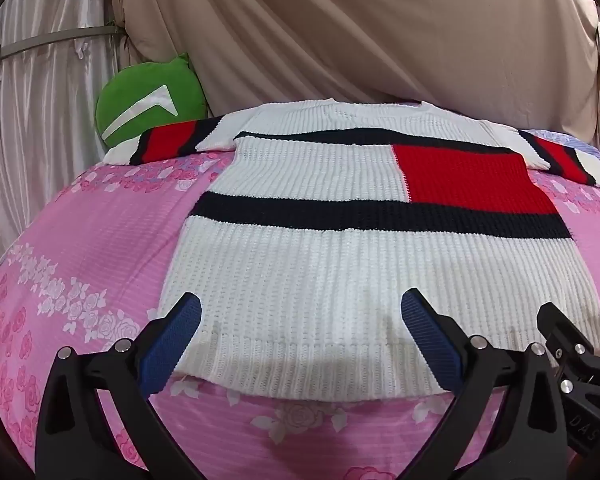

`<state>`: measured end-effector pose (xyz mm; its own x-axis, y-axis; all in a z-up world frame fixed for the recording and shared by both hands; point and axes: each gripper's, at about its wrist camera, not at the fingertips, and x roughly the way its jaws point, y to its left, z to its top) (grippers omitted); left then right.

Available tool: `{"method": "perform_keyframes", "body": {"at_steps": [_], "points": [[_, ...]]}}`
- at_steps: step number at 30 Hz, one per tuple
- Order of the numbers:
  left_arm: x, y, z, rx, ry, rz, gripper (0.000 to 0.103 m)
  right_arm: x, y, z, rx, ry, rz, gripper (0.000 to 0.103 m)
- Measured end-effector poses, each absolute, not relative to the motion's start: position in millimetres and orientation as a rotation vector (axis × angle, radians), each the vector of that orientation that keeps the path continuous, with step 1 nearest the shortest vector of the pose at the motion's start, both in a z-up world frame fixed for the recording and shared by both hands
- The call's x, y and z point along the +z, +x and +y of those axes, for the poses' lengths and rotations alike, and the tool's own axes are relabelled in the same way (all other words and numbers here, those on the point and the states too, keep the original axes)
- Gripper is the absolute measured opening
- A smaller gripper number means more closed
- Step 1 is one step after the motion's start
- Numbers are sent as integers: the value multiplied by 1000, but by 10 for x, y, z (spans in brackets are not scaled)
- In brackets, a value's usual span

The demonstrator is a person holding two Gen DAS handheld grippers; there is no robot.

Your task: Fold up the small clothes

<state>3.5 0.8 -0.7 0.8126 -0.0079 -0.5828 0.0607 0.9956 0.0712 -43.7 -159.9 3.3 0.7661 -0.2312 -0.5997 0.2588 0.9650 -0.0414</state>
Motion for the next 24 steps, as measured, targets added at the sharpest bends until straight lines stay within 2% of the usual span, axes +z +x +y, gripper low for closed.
{"method": "perform_keyframes", "body": {"at_steps": [24], "points": [[35, -12, -9, -28, 108, 589, 98, 54, -440, -1581, -272, 34, 636, 98]]}}
